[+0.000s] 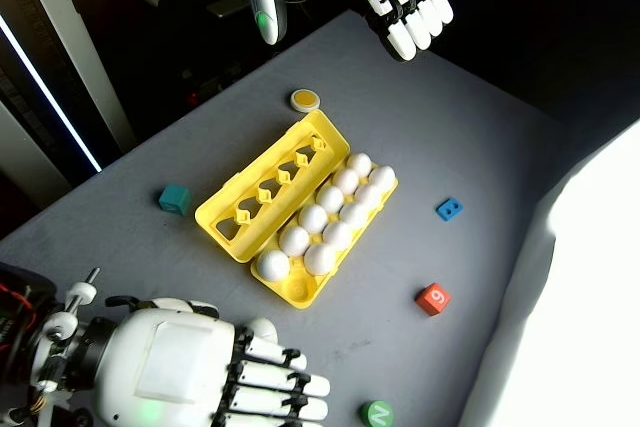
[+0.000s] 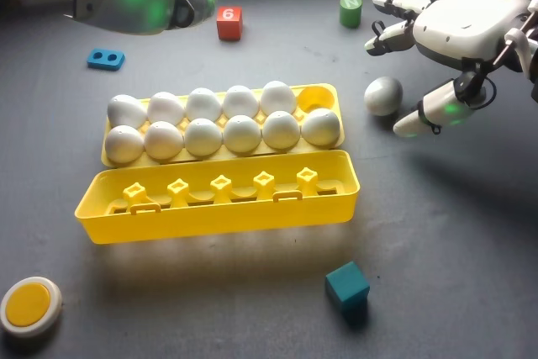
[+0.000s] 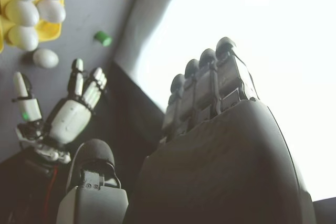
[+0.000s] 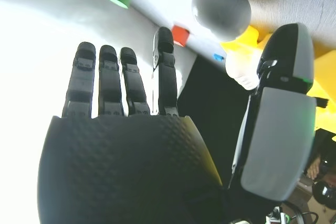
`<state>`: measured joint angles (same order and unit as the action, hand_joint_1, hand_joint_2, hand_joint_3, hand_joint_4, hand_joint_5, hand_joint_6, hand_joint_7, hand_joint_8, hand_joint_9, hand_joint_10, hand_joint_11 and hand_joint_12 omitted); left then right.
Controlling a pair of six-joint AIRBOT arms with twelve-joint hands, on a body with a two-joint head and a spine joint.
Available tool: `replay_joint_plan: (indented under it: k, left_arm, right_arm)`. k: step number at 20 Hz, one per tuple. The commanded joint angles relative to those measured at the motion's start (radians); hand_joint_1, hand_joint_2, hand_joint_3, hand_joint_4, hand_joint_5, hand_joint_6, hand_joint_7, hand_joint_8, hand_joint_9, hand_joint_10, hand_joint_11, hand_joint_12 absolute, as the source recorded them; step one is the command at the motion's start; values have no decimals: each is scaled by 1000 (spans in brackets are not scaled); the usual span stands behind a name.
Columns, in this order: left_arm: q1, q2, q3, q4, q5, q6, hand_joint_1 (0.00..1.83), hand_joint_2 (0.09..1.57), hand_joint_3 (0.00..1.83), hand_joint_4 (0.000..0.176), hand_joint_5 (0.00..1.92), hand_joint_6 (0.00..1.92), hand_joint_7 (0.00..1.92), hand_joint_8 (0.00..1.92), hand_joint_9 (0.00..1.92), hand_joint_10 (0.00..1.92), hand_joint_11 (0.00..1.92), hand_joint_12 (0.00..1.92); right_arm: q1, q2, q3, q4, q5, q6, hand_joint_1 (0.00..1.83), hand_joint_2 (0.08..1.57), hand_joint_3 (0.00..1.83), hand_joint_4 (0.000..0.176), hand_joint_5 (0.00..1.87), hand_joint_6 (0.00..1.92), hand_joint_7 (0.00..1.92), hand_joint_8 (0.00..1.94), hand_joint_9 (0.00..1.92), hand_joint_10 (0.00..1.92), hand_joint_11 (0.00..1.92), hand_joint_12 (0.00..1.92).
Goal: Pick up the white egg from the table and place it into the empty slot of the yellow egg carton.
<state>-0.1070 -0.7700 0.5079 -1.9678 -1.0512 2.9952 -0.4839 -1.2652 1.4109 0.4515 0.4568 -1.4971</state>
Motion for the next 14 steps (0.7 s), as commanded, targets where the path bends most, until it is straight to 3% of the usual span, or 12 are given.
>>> replay_joint_plan:
  k: [1,3,6,7,9,10,12,13,14]
  left_arm:
    - [-10,-1,-3,95,28,3,0,1186,5,0,31,1,34,1,0,0,0,0]
    - [-10,-1,-3,95,28,3,0,1189,5,0,21,0,27,0,0,0,0,0]
    - [-10,-1,-3,95,28,3,0,1191,5,0,42,8,44,6,9,4,0,0]
    - [-10,-1,-3,97,27,3,0,1189,4,0,52,11,54,10,14,5,0,0]
    - [-10,-1,-3,99,27,3,0,1190,3,0,49,6,54,6,13,3,0,0]
    - [-10,-1,-3,99,27,3,0,1191,4,0,46,4,50,4,12,2,0,0]
    - [-10,-1,-3,99,27,3,0,1190,3,0,49,5,51,4,14,3,0,0]
    - [-10,-1,-3,99,27,3,0,1192,3,0,49,5,52,4,20,5,0,0]
    - [-10,-1,-3,99,27,3,0,1195,5,0,39,0,38,0,4,0,0,0]
  right_arm:
    - [9,0,17,-22,111,16,675,797,0,107,460,6,2,0,0,0,0,0]
    - [9,-19,47,-92,109,81,631,797,1,121,452,2,0,0,0,0,0,0]
    - [16,-30,59,-156,119,161,595,798,2,122,489,12,27,8,0,0,0,0]
    - [17,-32,59,-169,116,162,571,790,0,132,519,21,53,16,0,0,0,0]
    - [16,-36,68,-209,101,184,594,807,6,120,543,25,68,17,0,0,0,0]
    - [15,-36,76,-244,89,215,612,815,4,125,572,14,109,9,0,0,0,0]
    - [15,-35,95,-290,71,245,682,812,0,108,612,20,131,9,0,0,0,0]
    - [15,-34,103,-306,65,247,652,803,0,135,622,21,111,1,0,0,0,0]
    - [13,-31,114,-329,65,251,681,792,0,119,653,29,137,12,0,0,0,0]
